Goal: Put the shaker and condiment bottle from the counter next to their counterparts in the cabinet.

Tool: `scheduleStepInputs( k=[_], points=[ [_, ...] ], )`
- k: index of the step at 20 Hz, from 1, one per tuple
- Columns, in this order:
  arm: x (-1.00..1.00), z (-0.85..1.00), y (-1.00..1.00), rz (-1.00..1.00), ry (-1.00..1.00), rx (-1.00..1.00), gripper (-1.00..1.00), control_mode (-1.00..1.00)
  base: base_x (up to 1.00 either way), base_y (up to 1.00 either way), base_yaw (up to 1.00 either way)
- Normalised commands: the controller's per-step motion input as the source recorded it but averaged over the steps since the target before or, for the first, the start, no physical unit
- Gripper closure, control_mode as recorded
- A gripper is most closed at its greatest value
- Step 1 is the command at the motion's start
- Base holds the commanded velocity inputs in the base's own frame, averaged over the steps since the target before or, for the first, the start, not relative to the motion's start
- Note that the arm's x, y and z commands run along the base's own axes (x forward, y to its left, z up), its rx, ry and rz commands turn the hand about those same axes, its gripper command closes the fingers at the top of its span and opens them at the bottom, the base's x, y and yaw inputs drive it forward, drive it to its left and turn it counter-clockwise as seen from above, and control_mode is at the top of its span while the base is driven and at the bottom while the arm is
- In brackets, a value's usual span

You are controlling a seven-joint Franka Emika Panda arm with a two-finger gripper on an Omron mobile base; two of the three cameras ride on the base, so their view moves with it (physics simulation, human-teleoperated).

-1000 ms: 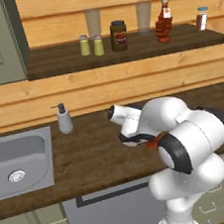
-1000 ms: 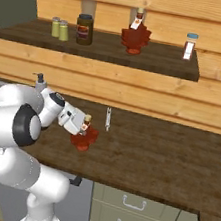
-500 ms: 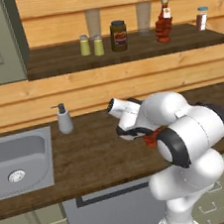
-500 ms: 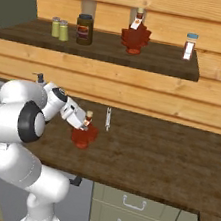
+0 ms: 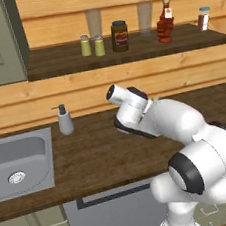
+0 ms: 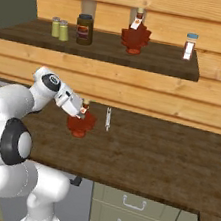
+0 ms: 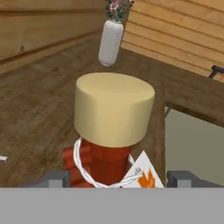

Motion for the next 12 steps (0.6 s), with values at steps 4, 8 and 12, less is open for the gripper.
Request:
scheduleStepInputs(
  k=[4,8,12],
  points=[
    [-0.58,0.64,-0.13,0.09,-0.14,0.05,1.0,-1.0,0.0,0.0,0.0],
    [-0.65,0.72,-0.21,0.11,-0.18,0.08,1.0,-1.0,0.0,0.0,0.0],
    [-0.54,0.72,-0.21,0.17,-0.15,0.11,1.0,-1.0,0.0,0.0,0.0]
  ],
)
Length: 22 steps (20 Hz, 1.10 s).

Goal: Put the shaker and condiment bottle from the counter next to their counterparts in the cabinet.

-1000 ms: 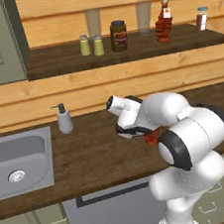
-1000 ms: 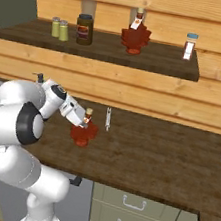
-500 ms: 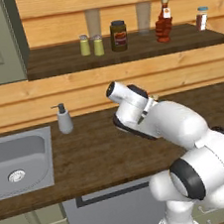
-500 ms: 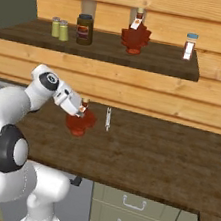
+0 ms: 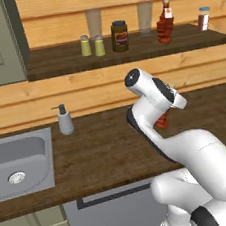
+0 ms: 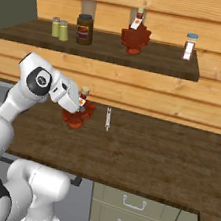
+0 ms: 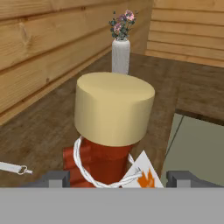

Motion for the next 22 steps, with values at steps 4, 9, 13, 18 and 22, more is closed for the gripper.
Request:
scheduleStepInputs(
  k=[4,9,13,18,22],
  points=[
    [-0.54,0.69,-0.3,0.19,-0.18,0.12,1.0,-1.0,0.0,0.0,0.0],
    [-0.53,0.8,-0.14,0.22,-0.19,0.09,1.0,-1.0,0.0,0.0,0.0],
    [-0.19,1.0,0.03,0.24,-0.09,0.0,1.0,-1.0,0.0,0.0,0.0],
    [-0.34,1.0,0.11,0.2,-0.04,-0.04,1.0,-1.0,0.0,0.0,0.0],
    [-0.34,0.98,0.07,0.16,-0.04,-0.08,1.0,-1.0,0.0,0.0,0.0]
  ],
)
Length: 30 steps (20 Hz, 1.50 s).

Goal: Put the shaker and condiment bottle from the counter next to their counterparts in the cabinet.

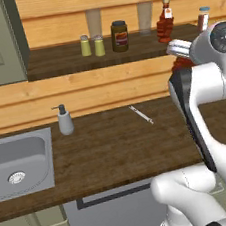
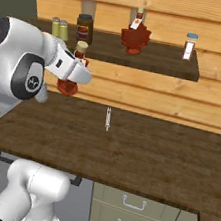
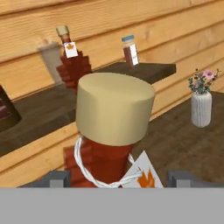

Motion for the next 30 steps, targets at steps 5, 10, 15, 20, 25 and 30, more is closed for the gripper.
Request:
scheduleStepInputs(
  k=[5,10,15,20,25,30],
  points=[
    [-0.29,0.8,0.03,0.15,-0.17,-0.19,1.0,-1.0,0.0,0.0,0.0],
    [-0.27,0.13,0.0,0.06,-0.31,-0.31,1.0,-1.0,0.0,0.0,0.0],
    [0.0,-0.1,0.0,0.0,-0.09,-0.03,1.0,-1.0,0.0,0.0,0.0],
    [0.28,0.01,0.05,-0.14,0.02,-0.07,1.0,-1.0,0.0,0.0,0.0],
    [0.37,0.17,0.1,-0.1,0.33,-0.22,1.0,-1.0,0.0,0.0,0.0],
    [0.23,0.25,0.1,0.0,0.29,0.01,1.0,-1.0,0.0,0.0,0.0]
  ],
)
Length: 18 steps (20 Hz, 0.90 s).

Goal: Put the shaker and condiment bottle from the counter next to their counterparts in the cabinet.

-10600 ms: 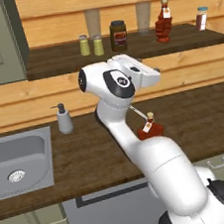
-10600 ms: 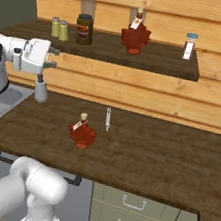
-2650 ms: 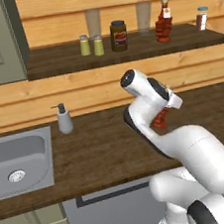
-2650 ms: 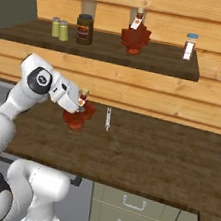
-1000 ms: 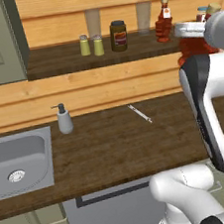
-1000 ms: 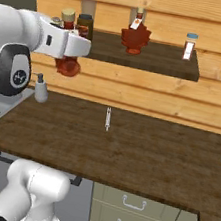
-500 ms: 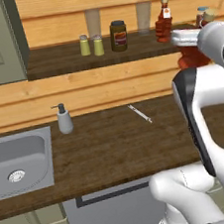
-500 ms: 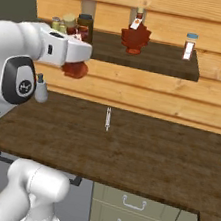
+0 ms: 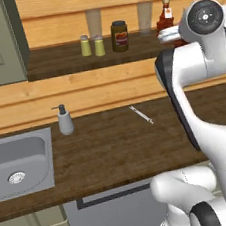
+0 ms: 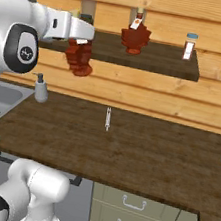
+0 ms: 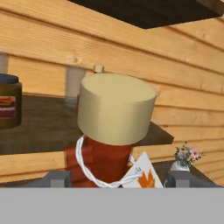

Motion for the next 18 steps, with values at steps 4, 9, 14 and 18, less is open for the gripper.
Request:
scheduleStepInputs(
  k=[4,9,14,18],
  points=[
    [-0.01,0.03,-0.13,0.0,-0.1,0.11,1.0,-1.0,0.0,0.0,0.0],
    [0.17,0.0,-0.05,0.0,-0.09,0.02,1.0,-1.0,0.0,0.0,0.0],
    [0.48,0.0,0.0,-0.02,-0.02,0.0,1.0,-1.0,0.0,0.0,0.0],
    [0.6,0.0,0.0,-0.07,0.0,0.0,1.0,-1.0,0.0,0.0,0.0]
  ],
)
